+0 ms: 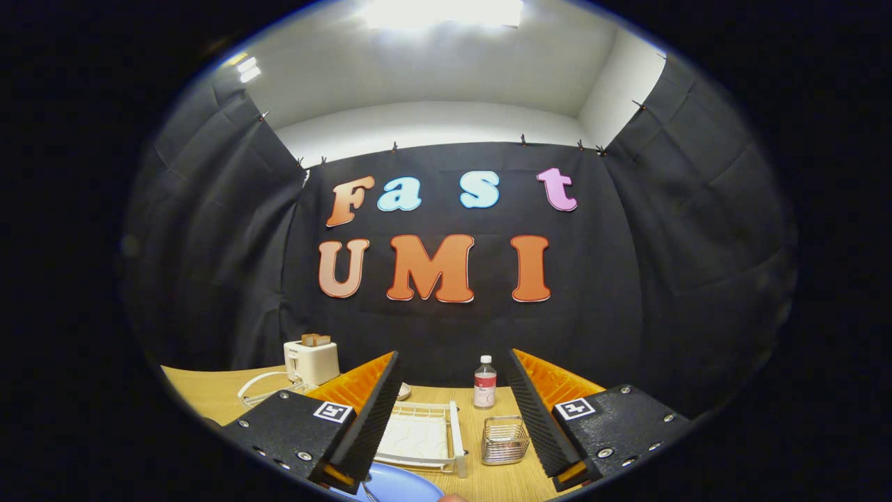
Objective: Take the plate from the dish rack, then take the spoon from the basket and place it into the plate.
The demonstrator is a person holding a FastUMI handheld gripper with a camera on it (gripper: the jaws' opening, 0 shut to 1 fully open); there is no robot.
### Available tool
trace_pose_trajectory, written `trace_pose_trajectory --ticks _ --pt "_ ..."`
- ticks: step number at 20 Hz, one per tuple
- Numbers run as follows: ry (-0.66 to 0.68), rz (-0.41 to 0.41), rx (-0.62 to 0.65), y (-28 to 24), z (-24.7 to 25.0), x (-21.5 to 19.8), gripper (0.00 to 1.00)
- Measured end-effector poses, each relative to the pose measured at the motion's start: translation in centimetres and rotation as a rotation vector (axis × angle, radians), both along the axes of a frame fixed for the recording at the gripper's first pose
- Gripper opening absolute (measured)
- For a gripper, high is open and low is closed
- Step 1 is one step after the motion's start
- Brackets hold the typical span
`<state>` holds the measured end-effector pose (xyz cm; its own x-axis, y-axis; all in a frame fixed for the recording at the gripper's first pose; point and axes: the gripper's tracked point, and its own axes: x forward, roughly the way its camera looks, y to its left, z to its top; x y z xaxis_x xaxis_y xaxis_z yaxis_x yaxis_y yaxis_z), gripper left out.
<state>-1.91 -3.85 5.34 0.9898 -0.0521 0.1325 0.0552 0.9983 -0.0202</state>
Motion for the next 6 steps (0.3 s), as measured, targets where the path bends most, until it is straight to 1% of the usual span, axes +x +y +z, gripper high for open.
trace_pose_trajectory --ticks 6 --pt "-0.002 -0.002 -0.001 0.17 0.26 -0.11 0.9"
